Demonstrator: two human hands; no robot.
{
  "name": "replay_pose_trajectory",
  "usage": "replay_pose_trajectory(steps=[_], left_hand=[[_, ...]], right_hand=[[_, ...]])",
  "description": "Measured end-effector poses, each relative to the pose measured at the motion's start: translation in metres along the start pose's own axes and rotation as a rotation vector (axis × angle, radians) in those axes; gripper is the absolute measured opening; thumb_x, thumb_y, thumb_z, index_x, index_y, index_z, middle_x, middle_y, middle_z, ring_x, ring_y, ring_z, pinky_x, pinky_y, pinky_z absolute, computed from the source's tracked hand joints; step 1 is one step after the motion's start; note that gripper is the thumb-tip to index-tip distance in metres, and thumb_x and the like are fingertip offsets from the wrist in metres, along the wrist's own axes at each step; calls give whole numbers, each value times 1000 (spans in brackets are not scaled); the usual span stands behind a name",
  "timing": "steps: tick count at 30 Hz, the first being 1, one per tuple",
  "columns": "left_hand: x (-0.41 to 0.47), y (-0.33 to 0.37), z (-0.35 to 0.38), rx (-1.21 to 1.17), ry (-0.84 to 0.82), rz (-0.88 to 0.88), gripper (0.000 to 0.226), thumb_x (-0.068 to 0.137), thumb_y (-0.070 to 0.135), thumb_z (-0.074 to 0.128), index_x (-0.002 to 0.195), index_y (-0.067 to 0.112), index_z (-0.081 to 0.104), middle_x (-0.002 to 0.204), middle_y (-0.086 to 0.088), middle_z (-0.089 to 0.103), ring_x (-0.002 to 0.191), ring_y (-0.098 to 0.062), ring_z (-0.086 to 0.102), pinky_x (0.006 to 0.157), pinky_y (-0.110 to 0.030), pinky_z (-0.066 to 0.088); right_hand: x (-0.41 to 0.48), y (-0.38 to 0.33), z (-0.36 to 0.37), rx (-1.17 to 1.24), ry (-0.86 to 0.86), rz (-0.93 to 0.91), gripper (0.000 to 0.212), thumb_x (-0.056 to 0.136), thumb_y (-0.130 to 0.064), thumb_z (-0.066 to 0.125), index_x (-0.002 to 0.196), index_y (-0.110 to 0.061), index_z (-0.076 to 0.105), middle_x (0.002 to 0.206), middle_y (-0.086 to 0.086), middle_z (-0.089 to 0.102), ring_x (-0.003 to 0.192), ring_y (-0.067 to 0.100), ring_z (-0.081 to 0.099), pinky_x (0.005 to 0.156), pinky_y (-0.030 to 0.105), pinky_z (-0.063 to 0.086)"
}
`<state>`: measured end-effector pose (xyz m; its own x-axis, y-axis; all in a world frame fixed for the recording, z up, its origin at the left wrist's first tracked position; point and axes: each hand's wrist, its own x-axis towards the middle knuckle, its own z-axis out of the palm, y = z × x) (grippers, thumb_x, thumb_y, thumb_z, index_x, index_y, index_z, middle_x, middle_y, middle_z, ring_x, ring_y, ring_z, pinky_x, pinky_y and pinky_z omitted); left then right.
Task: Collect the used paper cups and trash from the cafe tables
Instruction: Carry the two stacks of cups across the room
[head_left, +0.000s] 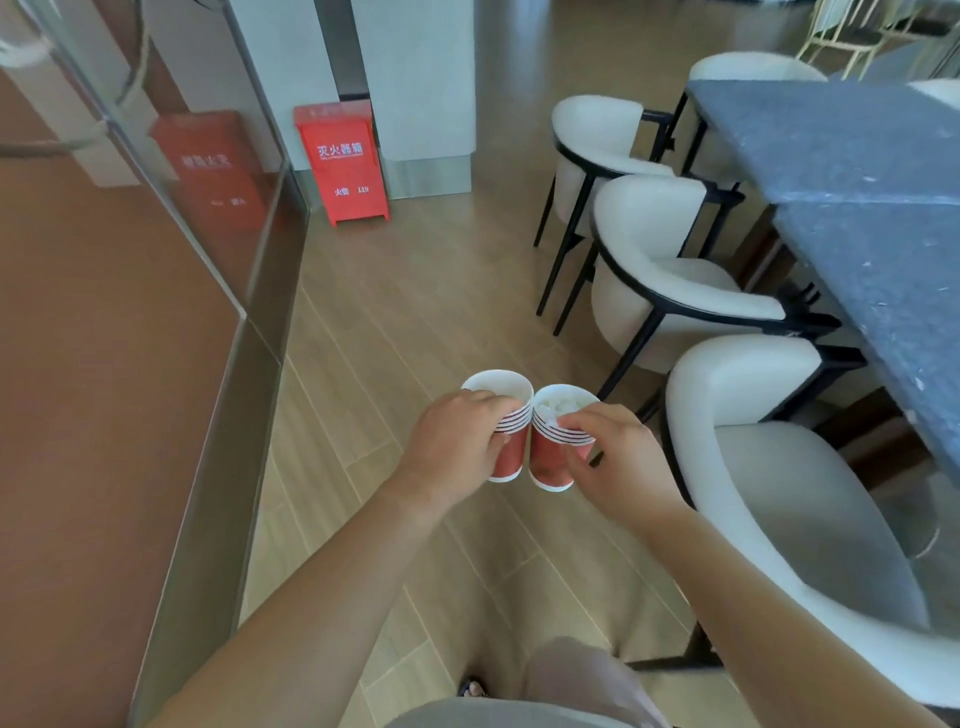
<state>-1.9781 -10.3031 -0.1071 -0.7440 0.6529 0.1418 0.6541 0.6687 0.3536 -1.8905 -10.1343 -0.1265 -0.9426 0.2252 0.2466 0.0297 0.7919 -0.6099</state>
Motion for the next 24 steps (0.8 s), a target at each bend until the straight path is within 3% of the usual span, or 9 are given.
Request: replay_pose_trajectory(steps=[8, 17, 24], left_hand=[[124, -62, -1, -19, 47, 14, 30, 82, 14, 59, 111, 21, 63, 102, 2, 64, 91, -24, 58, 73, -34, 48], [316, -105, 14, 18, 20, 4, 28, 83, 18, 57, 110, 26, 61, 103, 8, 61, 93, -19, 57, 68, -32, 48], [442, -128, 22, 4, 66, 21, 32, 82, 16, 60, 113, 25, 61, 106, 8, 62, 96, -19, 58, 67, -29, 43]], right_hand=[[132, 34, 22, -13, 65, -33, 29, 69, 4, 68, 94, -10, 70, 93, 3, 67, 91, 26, 60, 79, 26, 42], [311, 110, 24, -27, 43, -11, 29, 72, 1, 67, 98, -11, 69, 99, 2, 67, 96, 23, 58, 77, 24, 40], [430, 156, 15, -3, 56, 19, 27, 73, -1, 67, 98, -10, 70, 99, 3, 67, 96, 23, 59, 77, 29, 47]])
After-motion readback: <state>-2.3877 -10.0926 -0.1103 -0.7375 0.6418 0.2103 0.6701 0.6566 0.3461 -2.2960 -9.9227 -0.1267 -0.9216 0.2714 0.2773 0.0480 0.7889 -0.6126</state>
